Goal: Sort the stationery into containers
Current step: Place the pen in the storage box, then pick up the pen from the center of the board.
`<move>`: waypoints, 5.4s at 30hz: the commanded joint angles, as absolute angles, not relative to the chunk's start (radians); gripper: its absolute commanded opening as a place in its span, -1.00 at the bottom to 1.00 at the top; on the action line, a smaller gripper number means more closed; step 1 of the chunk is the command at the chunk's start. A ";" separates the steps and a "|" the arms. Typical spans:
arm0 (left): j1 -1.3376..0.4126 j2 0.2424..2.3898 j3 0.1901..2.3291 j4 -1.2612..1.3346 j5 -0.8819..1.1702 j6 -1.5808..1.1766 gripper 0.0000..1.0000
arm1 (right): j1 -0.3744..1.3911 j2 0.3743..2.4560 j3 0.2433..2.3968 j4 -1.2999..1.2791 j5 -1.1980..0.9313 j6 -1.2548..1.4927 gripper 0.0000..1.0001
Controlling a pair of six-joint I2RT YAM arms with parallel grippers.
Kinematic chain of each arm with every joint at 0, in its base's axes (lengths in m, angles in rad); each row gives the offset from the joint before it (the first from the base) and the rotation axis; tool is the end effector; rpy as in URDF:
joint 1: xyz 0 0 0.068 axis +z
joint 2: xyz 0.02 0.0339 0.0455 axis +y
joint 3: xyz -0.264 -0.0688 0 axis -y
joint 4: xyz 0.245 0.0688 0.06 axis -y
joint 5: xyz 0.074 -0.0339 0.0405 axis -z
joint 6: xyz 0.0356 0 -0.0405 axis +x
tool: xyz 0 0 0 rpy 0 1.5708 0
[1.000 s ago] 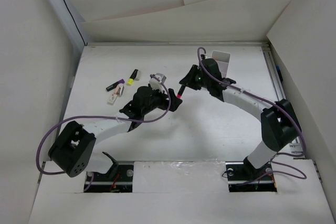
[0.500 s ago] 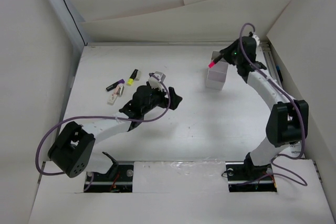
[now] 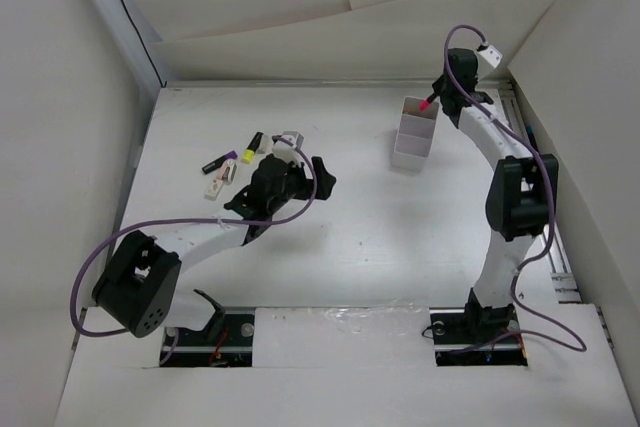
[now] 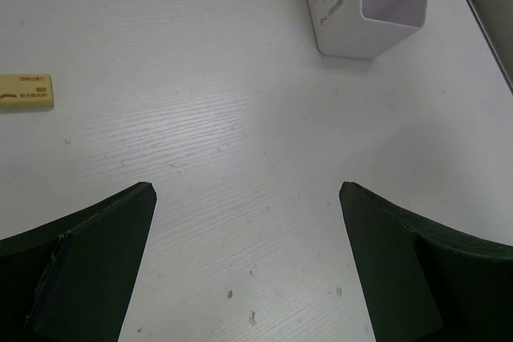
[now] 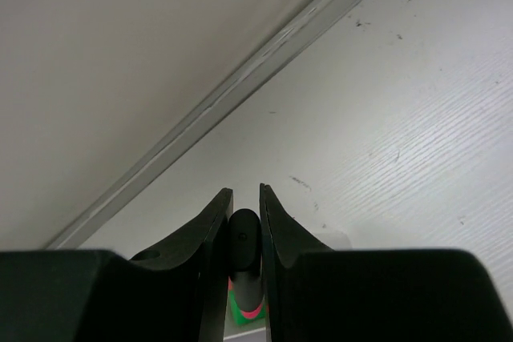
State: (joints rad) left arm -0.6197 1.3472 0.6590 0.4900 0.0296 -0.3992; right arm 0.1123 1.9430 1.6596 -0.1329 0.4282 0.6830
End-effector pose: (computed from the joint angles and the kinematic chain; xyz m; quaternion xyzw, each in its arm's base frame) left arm 0.2405 -0.1729 0.2401 0.0944 0.7678 -0.3190 0.5476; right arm 0.4640 0.0375 0.3055 0.3418 0.7531 0.0424 0.5606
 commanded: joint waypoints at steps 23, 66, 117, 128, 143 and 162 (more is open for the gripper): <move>-0.618 1.359 0.739 0.370 -0.302 -0.394 0.88 | 0.301 1.918 1.675 -0.091 0.730 0.577 0.30; -0.258 1.925 1.342 -0.149 -0.419 -0.305 0.04 | 0.472 1.324 1.106 -0.072 0.373 0.712 -0.70; -0.279 1.606 1.169 -0.135 -0.263 -0.345 -0.71 | 0.425 1.405 1.130 -0.035 0.028 0.676 0.22; -0.459 1.401 0.838 0.223 -0.006 -0.400 -0.71 | 0.397 1.503 1.173 0.023 -0.350 0.667 0.46; -0.537 1.365 0.710 0.478 0.233 -0.393 -0.66 | 0.480 1.713 1.255 0.069 -0.446 0.686 0.43; -0.537 1.393 0.719 0.522 0.296 -0.374 -0.66 | 0.534 1.829 1.316 0.049 -0.368 0.704 -0.32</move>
